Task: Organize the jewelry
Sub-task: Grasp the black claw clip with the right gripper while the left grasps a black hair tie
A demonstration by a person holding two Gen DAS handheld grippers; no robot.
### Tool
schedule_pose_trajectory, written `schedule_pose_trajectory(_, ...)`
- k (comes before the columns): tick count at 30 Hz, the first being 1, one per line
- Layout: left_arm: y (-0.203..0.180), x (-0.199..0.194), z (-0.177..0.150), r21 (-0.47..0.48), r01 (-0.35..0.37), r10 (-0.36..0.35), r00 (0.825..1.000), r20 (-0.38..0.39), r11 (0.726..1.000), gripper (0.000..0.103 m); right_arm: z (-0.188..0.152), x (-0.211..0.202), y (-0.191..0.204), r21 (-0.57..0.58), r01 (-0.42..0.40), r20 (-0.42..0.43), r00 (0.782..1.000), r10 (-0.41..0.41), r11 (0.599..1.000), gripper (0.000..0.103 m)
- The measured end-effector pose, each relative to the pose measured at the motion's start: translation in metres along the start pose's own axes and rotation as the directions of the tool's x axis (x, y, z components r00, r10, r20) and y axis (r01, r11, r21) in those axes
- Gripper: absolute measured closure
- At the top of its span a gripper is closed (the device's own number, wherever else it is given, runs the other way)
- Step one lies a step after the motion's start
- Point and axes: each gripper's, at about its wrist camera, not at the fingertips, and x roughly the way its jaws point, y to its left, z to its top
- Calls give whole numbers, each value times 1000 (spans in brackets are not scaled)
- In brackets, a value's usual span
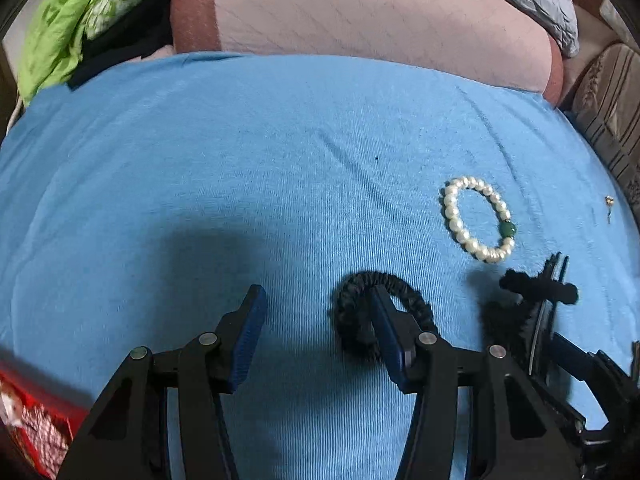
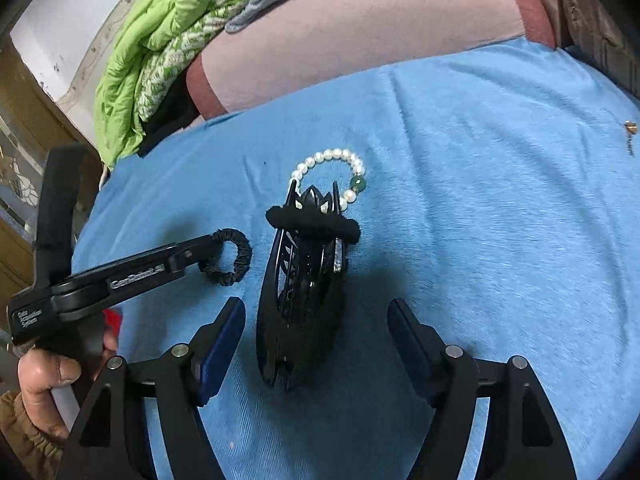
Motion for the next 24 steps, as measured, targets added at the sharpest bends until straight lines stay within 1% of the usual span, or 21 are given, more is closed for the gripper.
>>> schedule_pose_trajectory(2,-7,2,1,32,-4,4,1000,5,999,51,3,3,1,-10,10,4,1000,-10,1000,25)
schedule_pose_trajectory(3,-9,2,1,42,-8,8,1000,9,999,55,5,5,2,-13,16,4,1000,-16,1000,25)
schedule_pose_trajectory(4,-13,2,0,54,-16,16,1000,13,998,63,7,6,2,-13,19,-1,1000,-19,1000,25)
schedule_pose_trajectory(5,-16,2,-1,64,-28,27,1000,15,998,80,9,8,2,-12,22,-7,1000,-22,1000,38)
schedule_pose_trajectory(6,-18,1,-2,73,-29,28,999,16,997,95,10,9,1,-9,10,-21,1000,-11,1000,49)
schedule_pose_trajectory(7,-21,0,-3,80,-20,19,1000,11,997,95,10,11,0,-2,-1,-37,999,1,1000,56)
schedule_pose_trajectory(8,-22,-2,-3,83,-8,7,1000,5,997,95,10,9,-1,9,-9,-41,999,10,1000,56)
schedule_pose_trajectory(11,-23,-11,-8,73,33,-33,999,-6,997,95,5,4,-13,98,-97,-70,992,104,991,56)
schedule_pose_trajectory(13,-22,-20,-11,58,54,-54,999,-5,997,95,-3,0,-26,204,-191,-86,973,212,960,56)
schedule_pose_trajectory(14,-21,-27,-14,47,71,-71,997,-5,996,95,-7,-2,-33,264,-248,-91,956,280,932,56)
schedule_pose_trajectory(15,-19,-33,-16,40,83,-83,997,-3,996,95,-15,-2,-42,349,-331,-88,920,382,877,56)
schedule_pose_trajectory(16,-18,-41,-19,35,96,-96,995,0,995,95,-23,-3,-49,428,-405,-72,876,477,808,56)
schedule_pose_trajectory(17,-18,-50,-22,33,110,-110,994,5,993,95,-31,-4,-55,494,-464,-46,830,556,735,56)
schedule_pose_trajectory(18,-18,-59,-25,31,121,-121,993,11,992,95,-42,-7,-61,559,-522,-6,774,633,644,56)
schedule_pose_trajectory(19,-17,-69,-28,28,136,-136,991,17,990,95,-50,-9,-63,596,-556,24,734,679,580,56)
schedule_pose_trajectory(20,-15,-76,-32,23,146,-147,989,20,989,95,-57,-12,-64,621,-579,47,701,712,529,56)
schedule_pose_trajectory(21,-14,-83,-34,17,156,-156,988,22,988,95,-68,-16,-64,650,-605,80,656,751,460,56)
schedule_pose_trajectory(23,-9,-99,-39,-3,182,-182,983,32,983,95,-85,-23,-60,682,-624,116,607,786,381,56)
schedule_pose_trajectory(24,-7,-105,-42,-11,191,-190,981,36,982,95,-96,-27,-55,697,-637,140,571,809,329,56)
